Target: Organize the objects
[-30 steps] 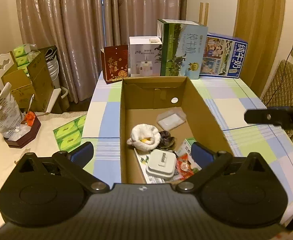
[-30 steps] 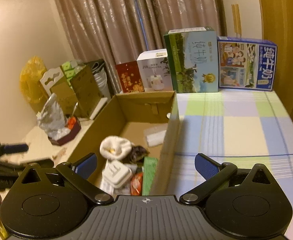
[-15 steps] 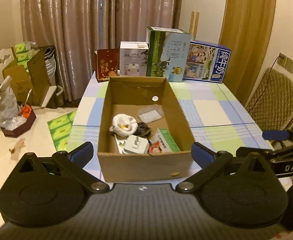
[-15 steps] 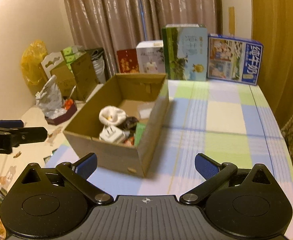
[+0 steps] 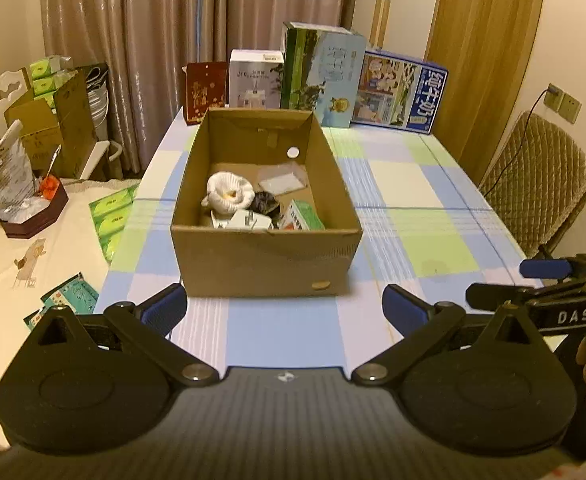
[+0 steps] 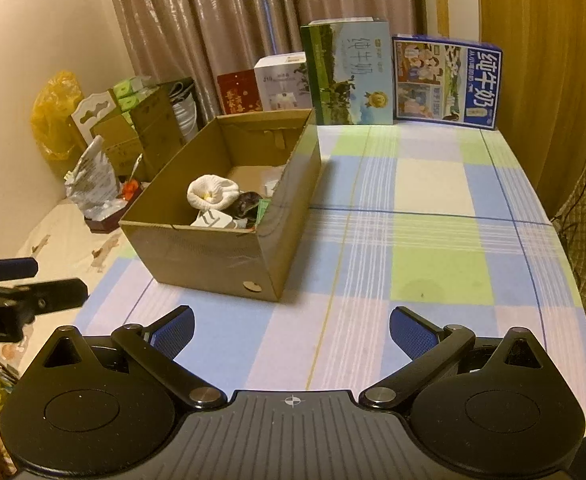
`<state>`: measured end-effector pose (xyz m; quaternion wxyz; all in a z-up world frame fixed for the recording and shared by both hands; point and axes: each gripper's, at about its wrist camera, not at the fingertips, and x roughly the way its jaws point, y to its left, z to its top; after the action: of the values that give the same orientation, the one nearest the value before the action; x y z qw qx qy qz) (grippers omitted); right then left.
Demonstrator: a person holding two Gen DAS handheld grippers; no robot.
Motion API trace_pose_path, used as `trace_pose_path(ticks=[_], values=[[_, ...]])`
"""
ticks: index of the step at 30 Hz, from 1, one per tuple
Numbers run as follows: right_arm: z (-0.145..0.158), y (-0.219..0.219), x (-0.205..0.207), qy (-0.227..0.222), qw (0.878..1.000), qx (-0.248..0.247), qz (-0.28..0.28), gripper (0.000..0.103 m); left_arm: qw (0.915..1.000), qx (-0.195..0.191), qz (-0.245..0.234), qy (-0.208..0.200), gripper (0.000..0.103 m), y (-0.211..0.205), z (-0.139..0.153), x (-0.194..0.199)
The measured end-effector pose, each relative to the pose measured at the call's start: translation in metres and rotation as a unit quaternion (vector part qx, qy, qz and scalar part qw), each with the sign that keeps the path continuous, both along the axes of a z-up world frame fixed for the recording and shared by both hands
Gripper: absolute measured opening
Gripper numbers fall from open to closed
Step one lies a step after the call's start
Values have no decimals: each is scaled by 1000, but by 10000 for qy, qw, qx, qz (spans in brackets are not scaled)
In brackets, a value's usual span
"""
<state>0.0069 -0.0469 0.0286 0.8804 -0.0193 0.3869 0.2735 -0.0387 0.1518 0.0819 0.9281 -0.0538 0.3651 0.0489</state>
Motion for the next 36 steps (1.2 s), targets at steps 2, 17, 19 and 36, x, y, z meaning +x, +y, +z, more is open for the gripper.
trace_pose_path(ticks=[2, 17, 19, 36], values=[[0, 1, -1, -37, 10000, -36, 8, 101, 10000, 54, 12, 46, 102, -3, -4, -1], [-2, 1, 0, -56, 9999, -82, -32, 101, 9998, 120, 74, 108, 102, -11, -11, 1], [-2, 1, -1, -69, 9999, -88, -36, 101, 9998, 122, 75, 122, 102, -11, -12, 1], [-6, 3, -2, -60, 9999, -116, -16, 101, 9998, 103, 80, 143, 102, -12, -16, 3]])
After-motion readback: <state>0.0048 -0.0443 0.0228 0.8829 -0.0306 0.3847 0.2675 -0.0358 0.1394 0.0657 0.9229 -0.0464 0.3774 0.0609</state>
